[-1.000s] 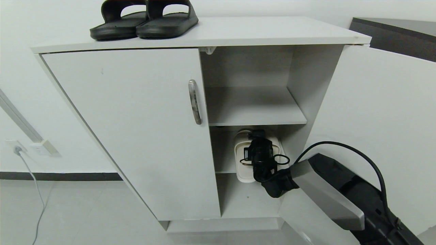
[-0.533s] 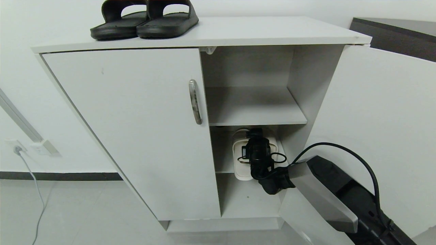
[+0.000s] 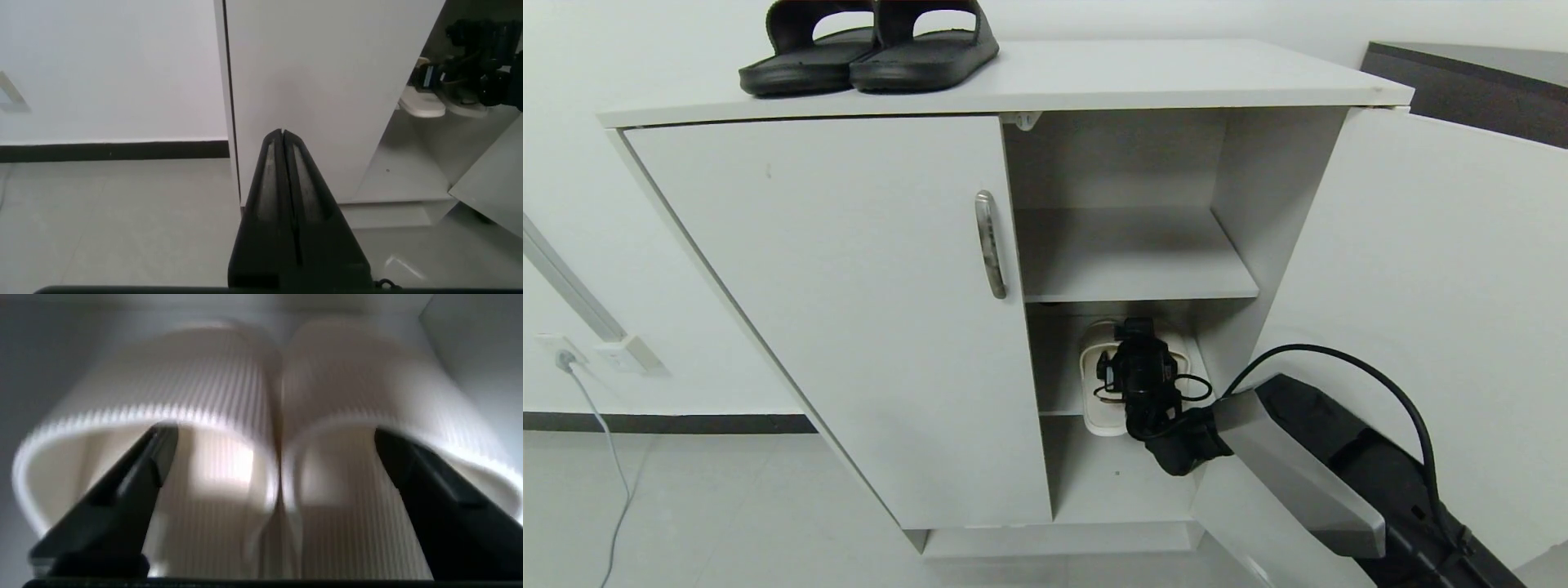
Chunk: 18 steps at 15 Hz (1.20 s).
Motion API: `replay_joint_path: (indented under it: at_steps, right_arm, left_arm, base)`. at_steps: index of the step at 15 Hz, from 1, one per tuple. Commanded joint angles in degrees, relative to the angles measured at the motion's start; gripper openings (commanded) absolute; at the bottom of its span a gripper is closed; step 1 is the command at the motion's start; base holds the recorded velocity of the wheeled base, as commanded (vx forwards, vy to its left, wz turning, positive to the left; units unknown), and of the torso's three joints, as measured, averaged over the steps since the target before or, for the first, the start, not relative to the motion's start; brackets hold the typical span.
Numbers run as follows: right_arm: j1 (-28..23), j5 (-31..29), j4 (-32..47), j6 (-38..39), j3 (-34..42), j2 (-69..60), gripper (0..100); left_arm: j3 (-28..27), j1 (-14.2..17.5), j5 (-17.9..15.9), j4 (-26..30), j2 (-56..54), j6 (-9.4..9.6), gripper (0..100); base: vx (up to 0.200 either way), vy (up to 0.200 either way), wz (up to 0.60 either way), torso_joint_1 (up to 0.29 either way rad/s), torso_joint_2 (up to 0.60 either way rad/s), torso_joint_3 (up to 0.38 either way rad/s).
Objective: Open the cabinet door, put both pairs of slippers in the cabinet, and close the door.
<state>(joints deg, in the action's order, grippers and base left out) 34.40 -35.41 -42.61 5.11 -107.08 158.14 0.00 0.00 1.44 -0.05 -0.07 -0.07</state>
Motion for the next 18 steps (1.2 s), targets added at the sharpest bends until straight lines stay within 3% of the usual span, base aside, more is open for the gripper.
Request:
replay_joint_path:
  at_steps: [1, 7, 10, 18]
  right_arm:
    - [1.55, -0.27, -3.98, -0.01, 9.7, -6.0, 100]
    - [3.83, -0.27, -21.73, 0.17, 44.68, -22.61, 100]
    - [6.29, 0.08, -25.68, 1.31, 57.16, -29.73, 100]
    - [9.81, 1.4, -26.39, 1.48, 61.82, -33.24, 100]
  left_arm:
    - [0.0, 0.0, -0.12, 0.05, 0.07, -0.01, 0]
    - [0.0, 0.0, -0.21, 0.05, 0.07, -0.1, 0]
    - [0.0, 0.0, -0.65, 0.05, 0.07, -0.1, 0]
    - [0.0, 0.0, -0.82, 0.05, 0.07, -0.63, 0]
  base:
    - [0.0, 0.0, 0.0, 0.0, 0.0, 0.0]
    - [0.0, 0.0, 0.0, 0.0, 0.0, 0.0]
    - [0.0, 0.0, 0.0, 0.0, 0.0, 0.0]
    - [0.0, 0.0, 0.0, 0.0, 0.0, 0.0]
